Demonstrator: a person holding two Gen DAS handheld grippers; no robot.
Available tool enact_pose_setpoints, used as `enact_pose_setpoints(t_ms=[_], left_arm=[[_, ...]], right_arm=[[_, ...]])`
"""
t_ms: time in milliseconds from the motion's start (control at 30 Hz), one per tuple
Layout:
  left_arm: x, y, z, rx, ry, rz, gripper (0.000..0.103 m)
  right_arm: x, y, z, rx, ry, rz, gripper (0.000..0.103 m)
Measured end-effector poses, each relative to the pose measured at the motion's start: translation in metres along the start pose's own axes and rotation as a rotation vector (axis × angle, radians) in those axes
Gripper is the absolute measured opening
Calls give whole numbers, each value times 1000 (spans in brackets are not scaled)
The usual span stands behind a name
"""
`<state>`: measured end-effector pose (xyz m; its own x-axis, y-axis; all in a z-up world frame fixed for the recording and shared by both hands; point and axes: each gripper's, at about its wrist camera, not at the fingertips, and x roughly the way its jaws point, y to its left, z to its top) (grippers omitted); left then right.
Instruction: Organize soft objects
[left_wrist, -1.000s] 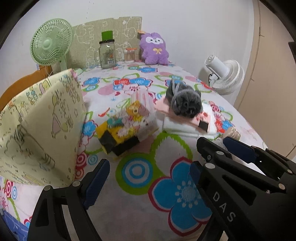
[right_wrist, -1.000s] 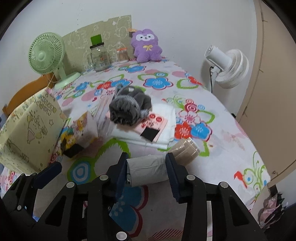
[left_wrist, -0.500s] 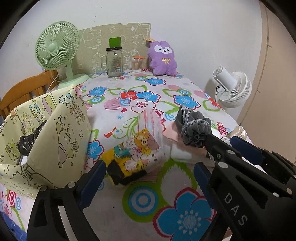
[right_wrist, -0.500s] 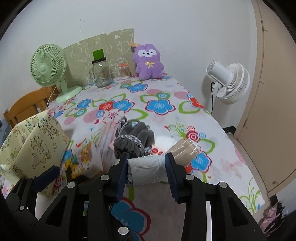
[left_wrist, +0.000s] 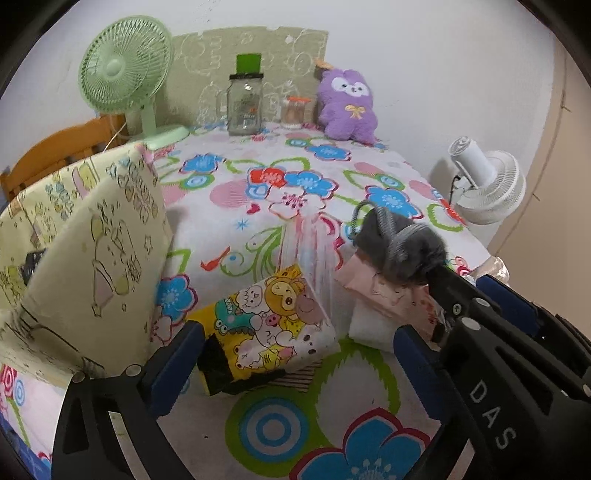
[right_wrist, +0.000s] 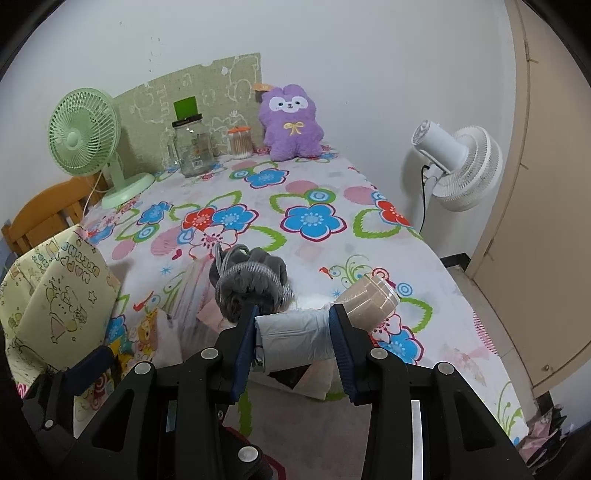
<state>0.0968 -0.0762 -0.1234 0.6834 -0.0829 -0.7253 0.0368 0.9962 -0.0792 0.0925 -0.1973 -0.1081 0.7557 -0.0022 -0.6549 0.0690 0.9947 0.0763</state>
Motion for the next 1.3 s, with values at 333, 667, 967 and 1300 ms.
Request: enact_pose_setpoints(t_ms=[333,667,967,1300], left_arm=[[4,-5,-4,27,-7,79,72],[-4,-11,-4,52,-16,62,51],[-16,-12,-3,54,-31,40,33],[-34,-9,0,39,-36,-1,25]], right_arm=[[13,-6,-5,16,41,15,42],[9,-12,-6,38,45,25,43],[-5,-13,-4,36,24,34,43],[-27,-8,2,27,-7,61,43]])
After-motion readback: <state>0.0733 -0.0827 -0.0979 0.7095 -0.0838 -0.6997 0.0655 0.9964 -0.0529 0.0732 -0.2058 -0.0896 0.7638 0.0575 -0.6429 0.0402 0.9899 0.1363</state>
